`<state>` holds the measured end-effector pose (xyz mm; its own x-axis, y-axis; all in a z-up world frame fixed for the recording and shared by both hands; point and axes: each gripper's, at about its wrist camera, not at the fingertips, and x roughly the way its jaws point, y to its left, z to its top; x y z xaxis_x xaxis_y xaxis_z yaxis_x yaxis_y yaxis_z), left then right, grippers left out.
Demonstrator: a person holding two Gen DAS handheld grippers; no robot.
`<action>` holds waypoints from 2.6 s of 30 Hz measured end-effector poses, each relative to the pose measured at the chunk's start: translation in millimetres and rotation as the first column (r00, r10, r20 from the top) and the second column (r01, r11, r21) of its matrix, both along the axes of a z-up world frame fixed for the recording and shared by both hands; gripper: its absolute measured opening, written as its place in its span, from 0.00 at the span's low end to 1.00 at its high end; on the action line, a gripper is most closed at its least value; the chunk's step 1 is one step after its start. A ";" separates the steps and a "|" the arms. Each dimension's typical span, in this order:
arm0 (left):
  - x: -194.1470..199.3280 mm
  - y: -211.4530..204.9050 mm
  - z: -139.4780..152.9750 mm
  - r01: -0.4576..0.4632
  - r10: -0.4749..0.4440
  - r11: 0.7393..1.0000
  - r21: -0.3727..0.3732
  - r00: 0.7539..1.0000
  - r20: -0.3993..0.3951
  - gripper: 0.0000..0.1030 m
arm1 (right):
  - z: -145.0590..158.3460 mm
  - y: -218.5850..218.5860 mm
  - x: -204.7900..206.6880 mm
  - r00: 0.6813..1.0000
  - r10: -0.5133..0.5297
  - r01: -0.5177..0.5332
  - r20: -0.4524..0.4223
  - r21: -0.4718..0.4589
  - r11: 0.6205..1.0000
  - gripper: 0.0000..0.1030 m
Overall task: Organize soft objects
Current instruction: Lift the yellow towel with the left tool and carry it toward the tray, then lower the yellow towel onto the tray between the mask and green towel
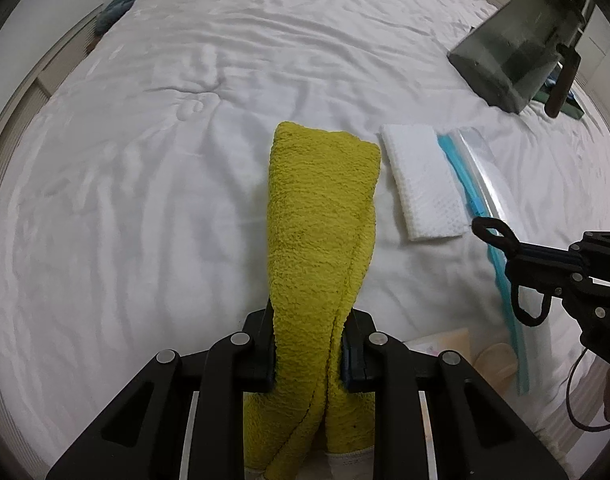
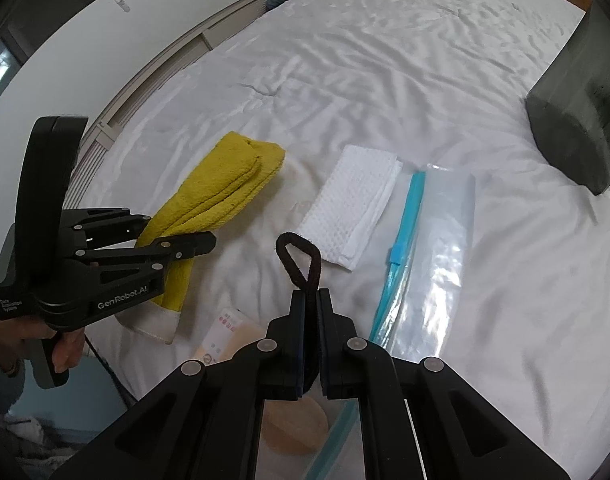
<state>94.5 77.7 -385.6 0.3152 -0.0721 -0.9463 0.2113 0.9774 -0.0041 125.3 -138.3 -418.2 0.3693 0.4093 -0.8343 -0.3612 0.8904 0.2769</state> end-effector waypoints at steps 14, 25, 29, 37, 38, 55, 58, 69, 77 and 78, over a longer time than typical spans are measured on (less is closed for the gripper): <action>-14.8 -27.5 31.5 -0.043 0.043 0.999 0.003 0.999 0.003 0.19 | 27.5 -27.0 -17.3 0.999 0.028 -0.029 0.014 0.022 0.999 0.05; -37.8 -97.5 50.7 0.003 -0.004 1.000 -0.008 0.999 -0.037 0.19 | 47.3 -85.7 -33.6 1.000 0.015 -0.015 -0.002 0.018 1.000 0.05; -46.5 -138.1 53.9 0.041 -0.042 0.999 -0.017 0.998 -0.052 0.19 | 56.0 -122.6 -42.2 1.000 -0.004 0.004 -0.008 0.005 1.000 0.05; -49.9 -220.3 61.7 0.112 -0.115 0.992 -0.051 0.991 -0.067 0.19 | 75.7 -206.1 -52.2 0.998 -0.067 0.067 -0.015 -0.027 0.997 0.05; -49.8 -227.1 62.2 0.117 -0.121 0.992 -0.054 0.990 -0.068 0.19 | 78.9 -214.8 -54.2 0.997 -0.075 0.075 -0.015 -0.030 0.997 0.05; -54.3 -397.7 64.7 0.288 -0.303 0.948 -0.138 0.947 -0.105 0.19 | 105.8 -374.7 -88.6 0.964 -0.264 0.262 -0.008 -0.092 0.961 0.05; -51.6 -424.4 68.3 0.306 -0.322 0.940 -0.151 0.942 -0.098 0.19 | 115.3 -404.3 -89.8 0.952 -0.306 0.305 0.010 -0.111 0.946 0.05; -15.3 -486.0 72.1 0.335 -0.351 0.928 -0.162 0.933 -0.076 0.19 | 142.2 -480.6 -92.1 0.912 -0.407 0.410 0.051 -0.155 0.899 0.05; 33.5 -514.4 75.1 0.287 -0.298 0.939 -0.189 0.954 -0.031 0.20 | 157.6 -508.3 -50.8 0.891 -0.439 0.454 0.118 -0.175 0.874 0.05; 44.4 -515.0 76.1 0.269 -0.278 0.944 -0.193 0.960 -0.020 0.20 | 157.5 -508.6 -42.3 0.889 -0.439 0.456 0.130 -0.176 0.872 0.05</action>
